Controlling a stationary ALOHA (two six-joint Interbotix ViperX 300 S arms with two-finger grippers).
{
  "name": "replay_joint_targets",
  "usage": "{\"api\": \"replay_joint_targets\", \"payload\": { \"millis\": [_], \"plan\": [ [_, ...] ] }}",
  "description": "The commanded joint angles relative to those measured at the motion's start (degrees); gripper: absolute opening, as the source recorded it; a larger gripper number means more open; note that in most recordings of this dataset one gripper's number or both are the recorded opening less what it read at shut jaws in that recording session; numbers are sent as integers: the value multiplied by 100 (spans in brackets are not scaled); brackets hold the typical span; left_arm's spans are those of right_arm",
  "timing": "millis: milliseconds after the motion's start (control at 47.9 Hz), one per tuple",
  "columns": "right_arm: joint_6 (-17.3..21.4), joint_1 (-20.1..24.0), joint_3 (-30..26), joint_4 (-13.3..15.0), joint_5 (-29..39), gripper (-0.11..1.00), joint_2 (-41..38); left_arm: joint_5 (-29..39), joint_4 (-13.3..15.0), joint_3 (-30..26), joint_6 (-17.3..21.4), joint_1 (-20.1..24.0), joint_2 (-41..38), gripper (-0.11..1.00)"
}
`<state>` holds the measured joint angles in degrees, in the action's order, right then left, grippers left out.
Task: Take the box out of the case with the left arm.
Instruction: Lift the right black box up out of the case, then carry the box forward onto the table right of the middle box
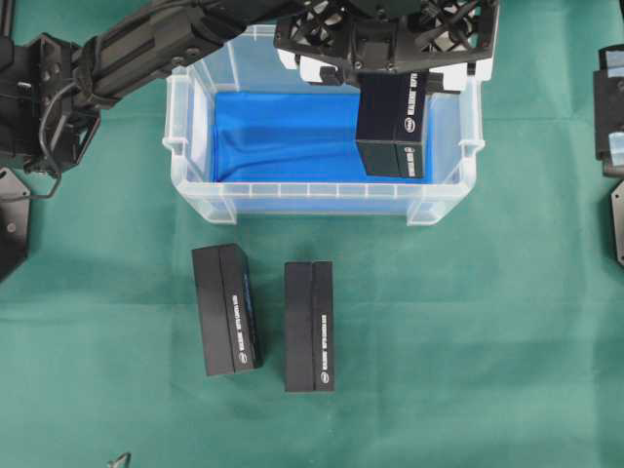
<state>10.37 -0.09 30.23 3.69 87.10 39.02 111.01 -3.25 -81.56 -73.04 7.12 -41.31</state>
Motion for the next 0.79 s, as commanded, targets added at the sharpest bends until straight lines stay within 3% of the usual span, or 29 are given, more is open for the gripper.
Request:
{"api": "replay_joint_targets", "payload": {
  "millis": [0, 376, 772],
  "plan": [
    [0, -9, -53, 0, -18, 0, 9, -35, -26, -70, -9, -9, 176, 62],
    [-9, 0, -53, 9, -18, 0, 9, -185, -18, -97, -141, -158, 167, 62],
    [-26, 0, -53, 53, -264, 0, 0, -229, -62, -79, -1107, -949, 132, 62]
  ]
}}
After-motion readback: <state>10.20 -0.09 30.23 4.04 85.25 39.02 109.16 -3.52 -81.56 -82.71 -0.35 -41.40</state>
